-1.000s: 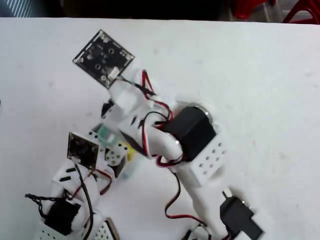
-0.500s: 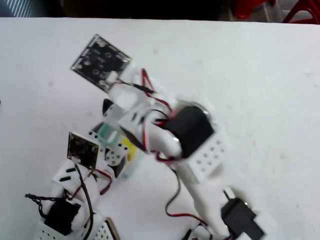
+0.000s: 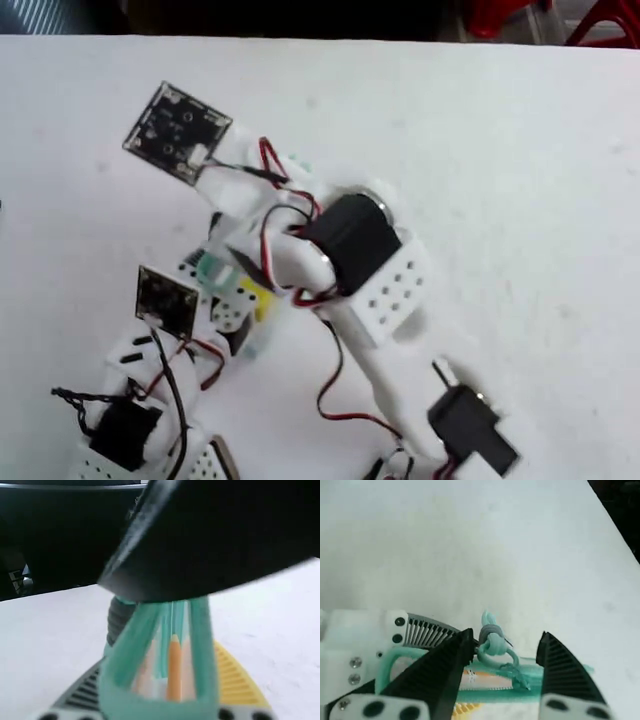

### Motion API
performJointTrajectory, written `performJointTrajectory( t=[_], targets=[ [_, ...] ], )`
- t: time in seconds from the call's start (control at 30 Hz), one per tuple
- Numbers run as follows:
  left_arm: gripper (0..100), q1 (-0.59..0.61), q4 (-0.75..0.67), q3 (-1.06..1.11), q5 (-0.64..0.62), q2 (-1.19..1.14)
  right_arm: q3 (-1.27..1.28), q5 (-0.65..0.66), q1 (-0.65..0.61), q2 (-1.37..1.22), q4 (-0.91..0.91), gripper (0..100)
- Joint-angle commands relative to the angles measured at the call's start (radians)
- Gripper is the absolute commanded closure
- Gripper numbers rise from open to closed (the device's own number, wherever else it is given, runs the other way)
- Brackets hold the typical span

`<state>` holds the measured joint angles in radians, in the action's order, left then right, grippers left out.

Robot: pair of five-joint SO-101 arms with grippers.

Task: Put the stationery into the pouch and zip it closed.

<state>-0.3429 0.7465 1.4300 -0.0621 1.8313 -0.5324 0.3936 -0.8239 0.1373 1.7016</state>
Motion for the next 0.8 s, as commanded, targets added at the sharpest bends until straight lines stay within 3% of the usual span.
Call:
performJointTrajectory(
  t=[0.0,0.23,0.67,0.77],
  targets=[
    [82,-0.018,-0.003,0.002,0.009,-0.005,0.157,0.052,0.093,0.062,0.027,82.4],
    [82,-0.074,0.002,0.000,0.020,-0.005,0.333,0.097,0.251,0.131,0.028,85.4],
    [83,-0.288,0.126,-0.006,0.229,-0.005,0.575,0.100,0.246,0.159,0.028,80.2],
    [83,-0.292,0.126,-0.002,0.242,-0.005,0.654,0.203,0.249,0.163,0.028,88.6]
  ],
)
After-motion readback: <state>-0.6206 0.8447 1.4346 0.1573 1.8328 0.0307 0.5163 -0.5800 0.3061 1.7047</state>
